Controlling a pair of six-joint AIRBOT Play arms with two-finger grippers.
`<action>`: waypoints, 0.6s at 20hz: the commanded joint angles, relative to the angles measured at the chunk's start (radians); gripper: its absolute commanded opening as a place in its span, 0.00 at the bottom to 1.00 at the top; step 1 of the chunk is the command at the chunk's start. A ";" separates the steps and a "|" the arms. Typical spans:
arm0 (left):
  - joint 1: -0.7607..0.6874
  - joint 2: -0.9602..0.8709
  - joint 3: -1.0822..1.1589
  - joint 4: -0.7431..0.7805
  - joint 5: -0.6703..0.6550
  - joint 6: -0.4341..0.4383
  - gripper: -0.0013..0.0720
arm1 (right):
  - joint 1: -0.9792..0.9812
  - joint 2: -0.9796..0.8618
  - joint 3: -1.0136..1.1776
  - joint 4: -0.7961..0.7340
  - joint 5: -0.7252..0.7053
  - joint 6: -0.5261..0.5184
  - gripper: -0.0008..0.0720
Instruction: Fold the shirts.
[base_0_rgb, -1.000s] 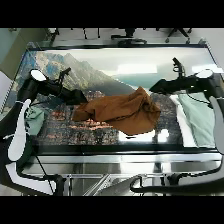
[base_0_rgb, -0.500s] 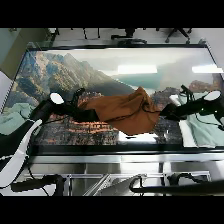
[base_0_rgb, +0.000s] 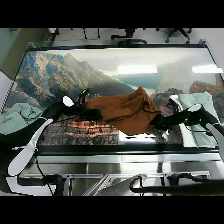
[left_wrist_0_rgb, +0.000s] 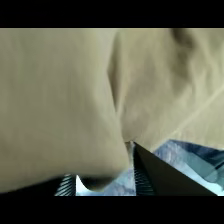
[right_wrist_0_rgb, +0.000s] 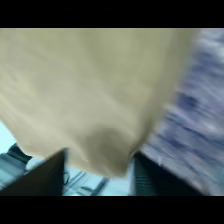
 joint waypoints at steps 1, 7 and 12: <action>-0.010 -0.042 0.049 -0.064 -0.015 0.004 0.43 | 0.075 -0.048 -0.007 0.121 -0.042 -0.090 0.22; -0.008 -0.003 0.272 -0.117 -0.275 0.064 0.04 | 0.015 0.058 -0.007 0.097 0.078 -0.087 0.03; 0.063 0.170 0.493 -0.119 -0.314 -0.017 0.04 | -0.184 0.270 0.148 0.192 0.196 -0.089 0.03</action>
